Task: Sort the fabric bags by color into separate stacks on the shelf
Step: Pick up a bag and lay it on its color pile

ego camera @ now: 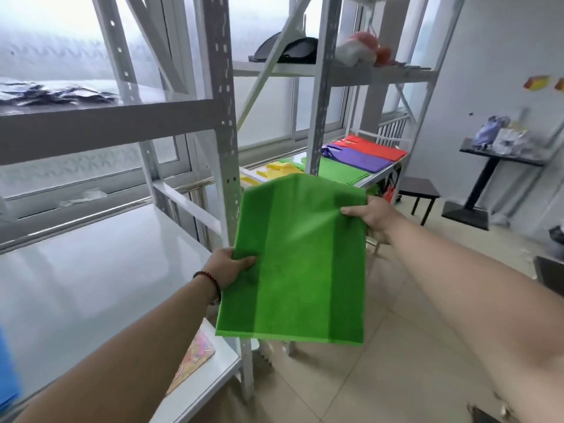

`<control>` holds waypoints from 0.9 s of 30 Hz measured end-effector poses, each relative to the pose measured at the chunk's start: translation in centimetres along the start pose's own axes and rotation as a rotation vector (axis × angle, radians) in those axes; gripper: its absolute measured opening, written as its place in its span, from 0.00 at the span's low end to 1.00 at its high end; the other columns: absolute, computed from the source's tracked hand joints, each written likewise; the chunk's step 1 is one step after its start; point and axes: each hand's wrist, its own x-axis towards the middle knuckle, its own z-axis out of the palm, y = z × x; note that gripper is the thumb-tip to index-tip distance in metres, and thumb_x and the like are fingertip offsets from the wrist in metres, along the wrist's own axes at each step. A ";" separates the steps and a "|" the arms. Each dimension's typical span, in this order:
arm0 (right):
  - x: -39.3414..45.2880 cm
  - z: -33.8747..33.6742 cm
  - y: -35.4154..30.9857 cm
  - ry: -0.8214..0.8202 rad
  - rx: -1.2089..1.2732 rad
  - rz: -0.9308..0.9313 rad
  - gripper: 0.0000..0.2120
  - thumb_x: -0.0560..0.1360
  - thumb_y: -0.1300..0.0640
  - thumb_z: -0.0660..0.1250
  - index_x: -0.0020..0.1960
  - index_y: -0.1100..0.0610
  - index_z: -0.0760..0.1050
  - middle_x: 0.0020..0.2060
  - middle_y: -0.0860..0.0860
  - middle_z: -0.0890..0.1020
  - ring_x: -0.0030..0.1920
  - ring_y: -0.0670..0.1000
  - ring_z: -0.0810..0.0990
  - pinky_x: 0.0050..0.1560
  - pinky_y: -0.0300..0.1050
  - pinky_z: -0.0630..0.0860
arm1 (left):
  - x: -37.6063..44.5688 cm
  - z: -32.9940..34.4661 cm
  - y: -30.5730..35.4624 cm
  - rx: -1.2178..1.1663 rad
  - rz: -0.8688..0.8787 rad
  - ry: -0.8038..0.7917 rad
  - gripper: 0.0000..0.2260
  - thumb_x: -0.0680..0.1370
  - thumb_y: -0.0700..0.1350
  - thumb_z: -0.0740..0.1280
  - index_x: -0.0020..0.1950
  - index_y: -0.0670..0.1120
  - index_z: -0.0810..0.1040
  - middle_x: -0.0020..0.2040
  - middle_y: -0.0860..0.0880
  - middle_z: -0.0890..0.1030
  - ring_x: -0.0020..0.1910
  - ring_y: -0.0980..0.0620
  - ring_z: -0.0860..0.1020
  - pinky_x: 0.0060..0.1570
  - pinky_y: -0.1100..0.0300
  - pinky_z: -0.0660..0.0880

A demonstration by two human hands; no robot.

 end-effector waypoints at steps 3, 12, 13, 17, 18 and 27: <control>2.4 -4.0 0.5 0.074 -0.034 0.017 0.18 0.72 0.68 0.68 0.61 0.67 0.73 0.51 0.63 0.81 0.46 0.60 0.82 0.54 0.57 0.79 | 2.5 3.6 2.3 0.036 0.034 -0.026 0.13 0.76 0.42 0.68 0.58 0.38 0.77 0.41 0.47 0.80 0.34 0.54 0.78 0.35 0.63 0.76; 11.1 -17.5 0.4 0.149 -0.015 0.023 0.07 0.73 0.69 0.67 0.49 0.62 0.78 0.41 0.52 0.84 0.29 0.45 0.83 0.43 0.45 0.80 | 11.9 16.2 9.5 0.096 0.042 -0.081 0.12 0.75 0.45 0.69 0.56 0.41 0.78 0.46 0.45 0.81 0.37 0.51 0.79 0.46 0.56 0.78; 12.3 -19.0 0.5 0.169 -0.017 0.017 0.10 0.73 0.69 0.67 0.53 0.65 0.77 0.41 0.53 0.84 0.28 0.44 0.82 0.44 0.45 0.80 | 12.8 17.6 10.3 0.105 0.045 -0.083 0.12 0.75 0.45 0.69 0.56 0.41 0.78 0.45 0.46 0.80 0.35 0.53 0.79 0.43 0.58 0.77; 16.1 -24.0 0.5 0.207 0.004 0.042 0.17 0.74 0.70 0.65 0.62 0.65 0.74 0.31 0.48 0.84 0.26 0.44 0.82 0.32 0.40 0.80 | 16.4 22.4 12.7 0.071 0.021 -0.129 0.14 0.75 0.45 0.68 0.58 0.40 0.77 0.40 0.49 0.80 0.34 0.54 0.79 0.31 0.64 0.78; 16.8 -24.8 0.3 0.213 -0.001 0.049 0.17 0.74 0.70 0.65 0.62 0.66 0.74 0.35 0.50 0.84 0.26 0.45 0.82 0.32 0.40 0.80 | 17.2 23.4 13.1 0.065 0.015 -0.142 0.14 0.75 0.45 0.68 0.59 0.40 0.77 0.41 0.49 0.80 0.34 0.54 0.79 0.31 0.64 0.78; 27.2 -30.2 1.3 0.244 0.016 0.019 0.17 0.74 0.71 0.65 0.63 0.67 0.72 0.59 0.63 0.78 0.40 0.52 0.79 0.52 0.52 0.76 | 27.4 29.8 16.1 0.059 -0.012 -0.146 0.14 0.75 0.45 0.68 0.59 0.41 0.77 0.50 0.43 0.82 0.38 0.49 0.80 0.48 0.52 0.79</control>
